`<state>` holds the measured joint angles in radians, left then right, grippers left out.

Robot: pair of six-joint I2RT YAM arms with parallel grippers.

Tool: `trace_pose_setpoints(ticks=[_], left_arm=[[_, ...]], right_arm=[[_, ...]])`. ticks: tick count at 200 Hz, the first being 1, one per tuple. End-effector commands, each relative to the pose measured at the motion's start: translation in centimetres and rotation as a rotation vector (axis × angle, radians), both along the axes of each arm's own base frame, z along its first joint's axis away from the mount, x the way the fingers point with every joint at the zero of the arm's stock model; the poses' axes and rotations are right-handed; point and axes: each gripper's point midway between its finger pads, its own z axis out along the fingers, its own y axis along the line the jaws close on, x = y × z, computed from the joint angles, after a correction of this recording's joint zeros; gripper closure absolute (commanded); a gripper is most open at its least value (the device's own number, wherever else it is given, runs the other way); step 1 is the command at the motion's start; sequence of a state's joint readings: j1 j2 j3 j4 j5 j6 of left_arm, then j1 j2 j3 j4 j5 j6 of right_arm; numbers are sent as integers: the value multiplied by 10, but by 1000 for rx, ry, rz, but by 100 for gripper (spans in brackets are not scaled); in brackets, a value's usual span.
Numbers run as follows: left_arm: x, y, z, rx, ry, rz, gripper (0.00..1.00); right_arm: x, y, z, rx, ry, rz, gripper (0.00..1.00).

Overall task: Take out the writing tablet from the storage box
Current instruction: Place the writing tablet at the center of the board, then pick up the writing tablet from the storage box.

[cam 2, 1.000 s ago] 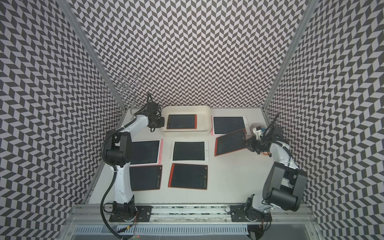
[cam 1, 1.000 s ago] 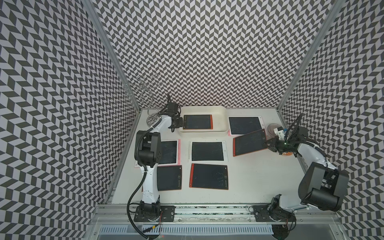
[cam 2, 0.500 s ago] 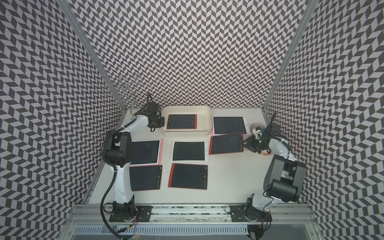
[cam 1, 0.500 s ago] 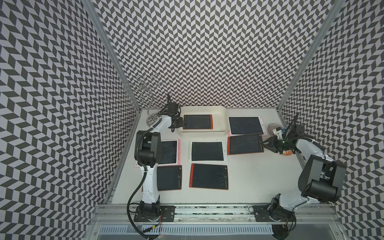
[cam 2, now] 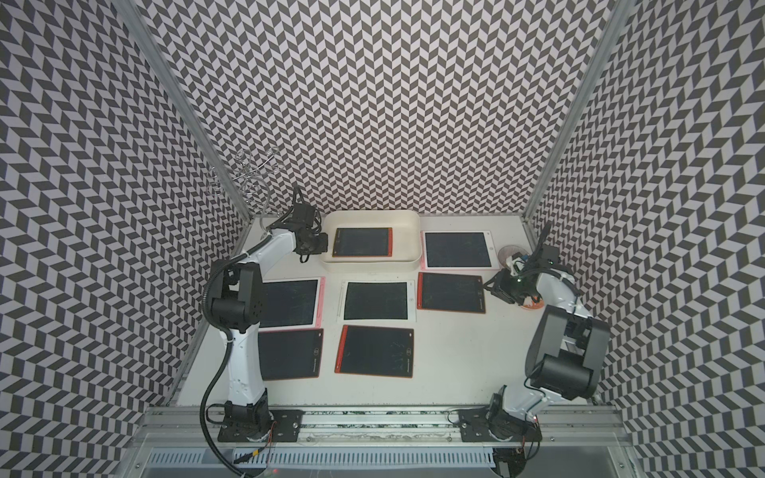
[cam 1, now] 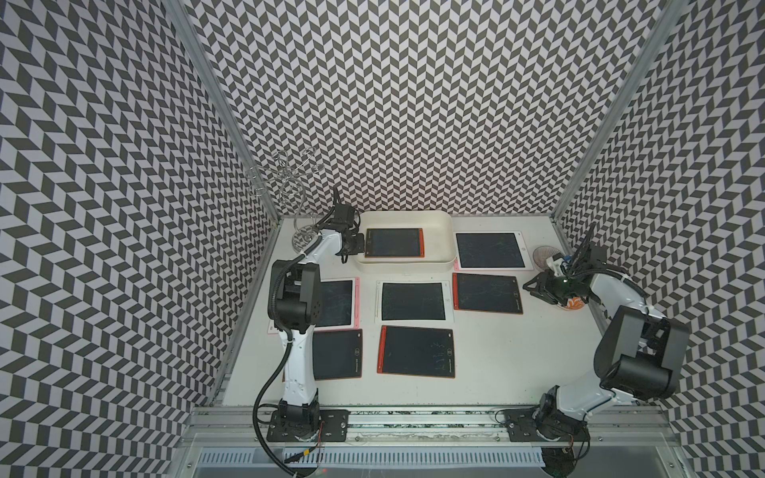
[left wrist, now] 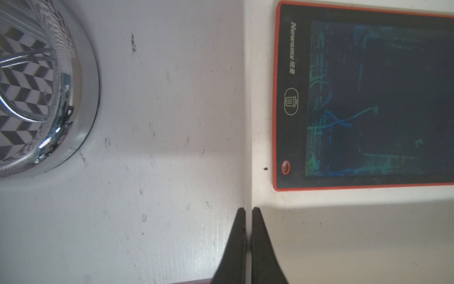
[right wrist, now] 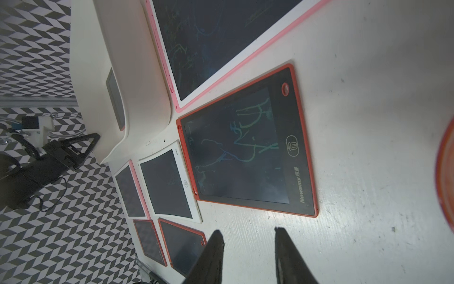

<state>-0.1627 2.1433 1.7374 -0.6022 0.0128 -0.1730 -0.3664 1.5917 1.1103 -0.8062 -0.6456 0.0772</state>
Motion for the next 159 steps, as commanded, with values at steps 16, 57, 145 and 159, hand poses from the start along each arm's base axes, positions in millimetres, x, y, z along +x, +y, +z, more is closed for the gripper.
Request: trace_pose_setpoints(ticks=[16, 57, 145, 159], left_arm=[[-6, 0, -1, -9, 23, 5, 84], [-7, 3, 12, 1, 6, 21, 63], [-10, -11, 98, -118, -135, 16, 9], [-12, -19, 110, -159, -158, 4, 2]], right_arm=[[22, 7, 14, -133, -66, 11, 47], [48, 65, 13, -269, -130, 42, 10], [116, 144, 62, -330, -338, 61, 1], [132, 151, 68, -328, -358, 75, 1]])
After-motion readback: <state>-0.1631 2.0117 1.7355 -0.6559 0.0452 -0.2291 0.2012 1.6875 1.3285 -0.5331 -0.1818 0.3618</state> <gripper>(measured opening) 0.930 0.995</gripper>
